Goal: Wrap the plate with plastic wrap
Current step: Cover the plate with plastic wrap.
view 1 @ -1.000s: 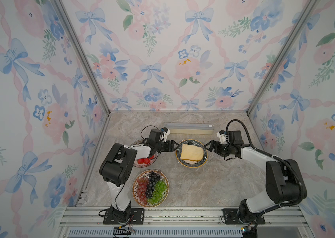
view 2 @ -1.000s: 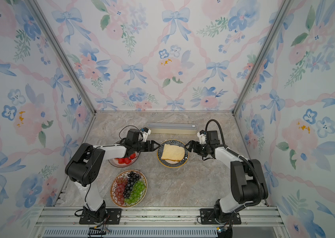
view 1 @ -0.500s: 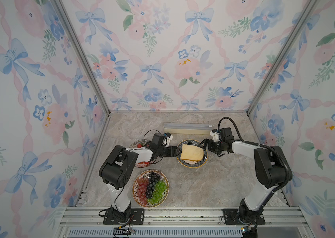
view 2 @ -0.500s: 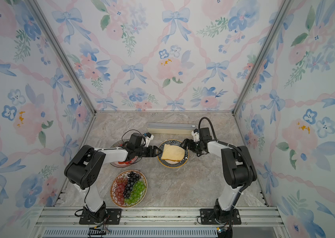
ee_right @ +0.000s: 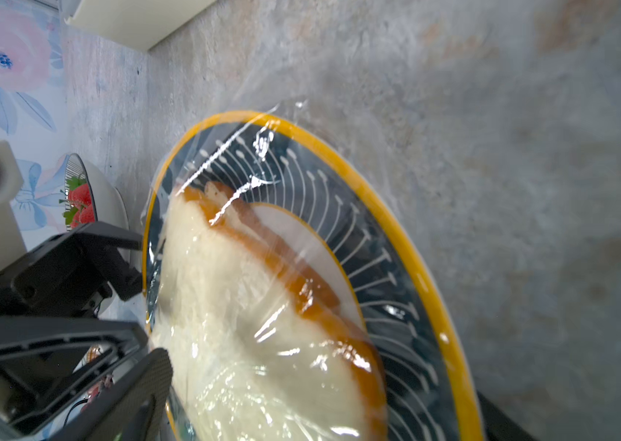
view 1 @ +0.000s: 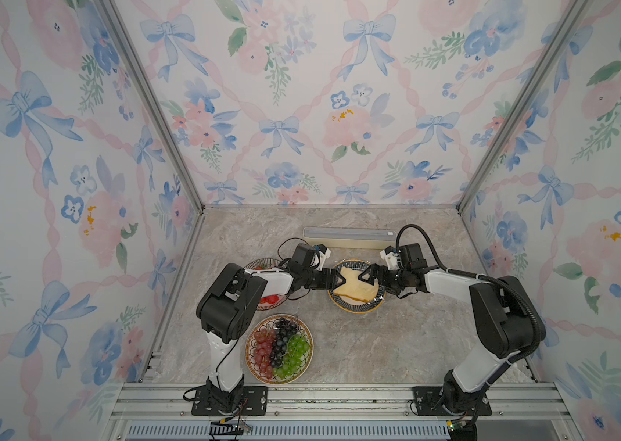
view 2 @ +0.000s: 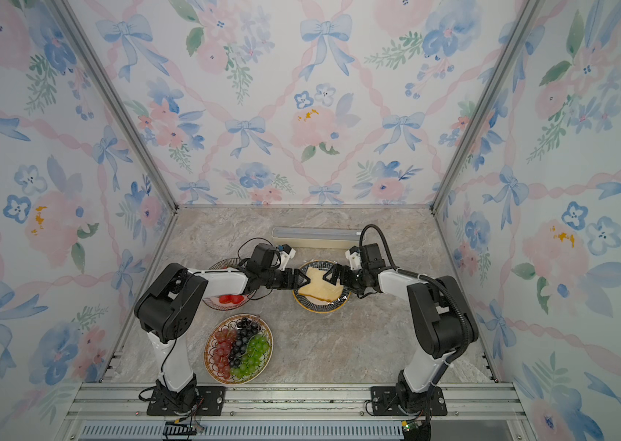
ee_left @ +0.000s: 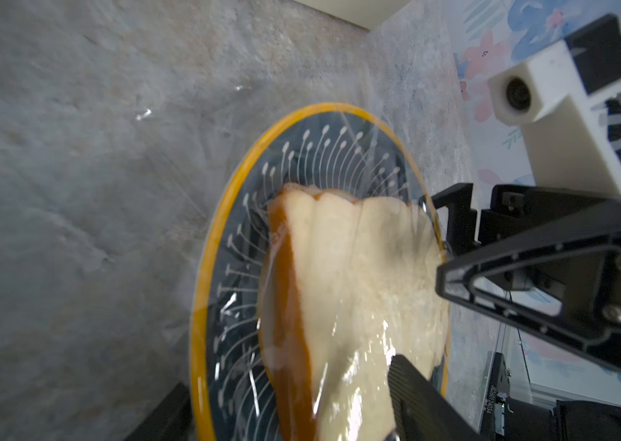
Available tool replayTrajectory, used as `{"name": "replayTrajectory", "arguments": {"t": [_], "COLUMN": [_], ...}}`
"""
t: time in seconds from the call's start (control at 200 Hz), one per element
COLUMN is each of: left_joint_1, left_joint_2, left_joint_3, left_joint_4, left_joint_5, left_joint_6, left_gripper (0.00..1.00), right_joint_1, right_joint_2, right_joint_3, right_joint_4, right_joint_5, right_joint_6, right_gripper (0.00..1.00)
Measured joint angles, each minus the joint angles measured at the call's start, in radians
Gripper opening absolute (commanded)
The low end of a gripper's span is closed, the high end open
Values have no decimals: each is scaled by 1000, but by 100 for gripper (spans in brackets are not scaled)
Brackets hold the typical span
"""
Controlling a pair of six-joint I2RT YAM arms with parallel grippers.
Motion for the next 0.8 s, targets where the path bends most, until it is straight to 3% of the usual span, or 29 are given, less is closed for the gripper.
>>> {"name": "replayTrajectory", "arguments": {"t": [0.25,0.42,0.625,0.8], "left_joint_1": [5,48,76,63], "left_joint_2": [70,55,-125,-280], "left_joint_3": [104,101,-16,-112], "left_joint_4": [0,-30,-82,-90], "left_joint_5": [-10,-65,-115,-116], "left_joint_6": [7,48,78,80], "left_gripper": [74,75,74,73], "right_joint_1": [-10,-87,-76,-6], "right_joint_2": [-115,-182,-210,-92], "right_joint_3": [-97,-78,35,166], "right_joint_4": [-82,-215,-206,-116], "right_joint_5": [15,92,82,50], "right_joint_6": [16,-73,-172,-201], "right_gripper": [98,99,99,97]}}
